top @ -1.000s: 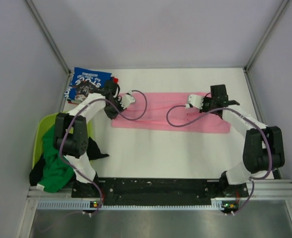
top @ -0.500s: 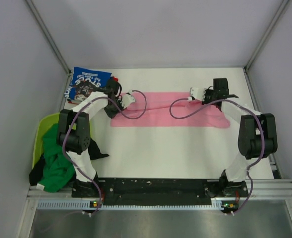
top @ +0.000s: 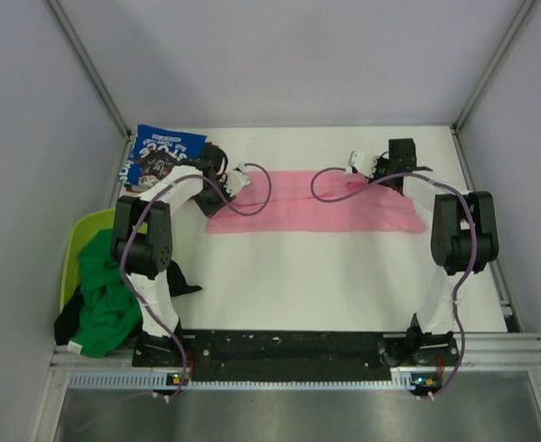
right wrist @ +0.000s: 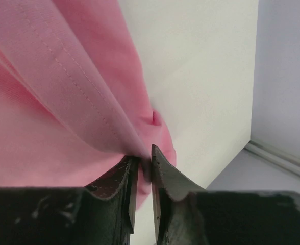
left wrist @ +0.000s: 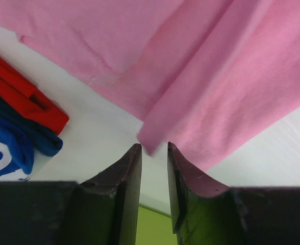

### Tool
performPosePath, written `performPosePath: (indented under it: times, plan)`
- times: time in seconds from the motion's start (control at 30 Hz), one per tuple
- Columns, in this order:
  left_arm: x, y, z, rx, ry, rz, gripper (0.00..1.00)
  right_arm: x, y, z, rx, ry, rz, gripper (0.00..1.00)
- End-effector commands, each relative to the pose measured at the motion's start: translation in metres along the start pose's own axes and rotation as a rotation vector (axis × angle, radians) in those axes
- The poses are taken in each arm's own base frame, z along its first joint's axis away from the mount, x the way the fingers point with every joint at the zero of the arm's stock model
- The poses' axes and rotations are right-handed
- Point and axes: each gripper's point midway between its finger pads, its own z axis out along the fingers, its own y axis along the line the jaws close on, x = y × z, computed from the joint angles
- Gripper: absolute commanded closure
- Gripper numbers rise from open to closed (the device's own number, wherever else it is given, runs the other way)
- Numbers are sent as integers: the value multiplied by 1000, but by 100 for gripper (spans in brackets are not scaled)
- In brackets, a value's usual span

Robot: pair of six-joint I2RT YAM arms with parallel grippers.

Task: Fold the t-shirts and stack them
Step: Fold the other side of the tshirt into a rectangle

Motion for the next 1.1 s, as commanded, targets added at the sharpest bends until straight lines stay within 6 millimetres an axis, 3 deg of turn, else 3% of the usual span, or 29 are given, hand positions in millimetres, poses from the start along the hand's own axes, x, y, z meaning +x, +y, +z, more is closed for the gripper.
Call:
performPosePath:
  times: [0.0, 0.03, 0.17, 0.23, 0.3, 0.4, 0.53, 0.57, 0.63, 0.8, 0.93, 1.07]
  plan:
    - [-19, 38, -16, -141, -39, -57, 63, 4, -51, 5, 180, 30, 266, 75]
    - [-21, 44, -18, -165, -43, -65, 61, 11, -62, 4, 243, 63, 340, 68]
    - [-24, 79, -37, -278, -55, -122, 58, 25, -102, -15, 432, 98, 678, 54]
    - [-25, 85, -45, -292, -66, -139, 58, 21, -118, -31, 474, 44, 830, 52]
    - [-27, 82, -55, -283, -87, -129, 58, 14, -120, -44, 444, 4, 969, 52]
    - [-31, 60, -56, -184, -123, -115, 58, -5, -99, -56, 342, -43, 1161, 54]
    - [-36, 15, -52, -16, -156, -67, 65, -3, -54, -69, 288, 11, 1398, 65]
    - [-36, 3, -49, 20, -157, -48, 67, 0, -34, -68, 262, 31, 1440, 69]
    - [-37, -11, -43, 51, -164, -17, 67, -3, -15, -66, 220, 35, 1504, 72]
    - [-28, -16, -17, 47, -97, -15, 67, 20, 43, -42, 151, 192, 1611, 84]
    - [-2, -10, 5, -16, 19, -26, 67, 52, 80, -36, 91, 282, 1797, 99]
    - [25, -17, 17, -26, 108, -13, 68, 85, 93, -41, 114, 343, 1867, 100]
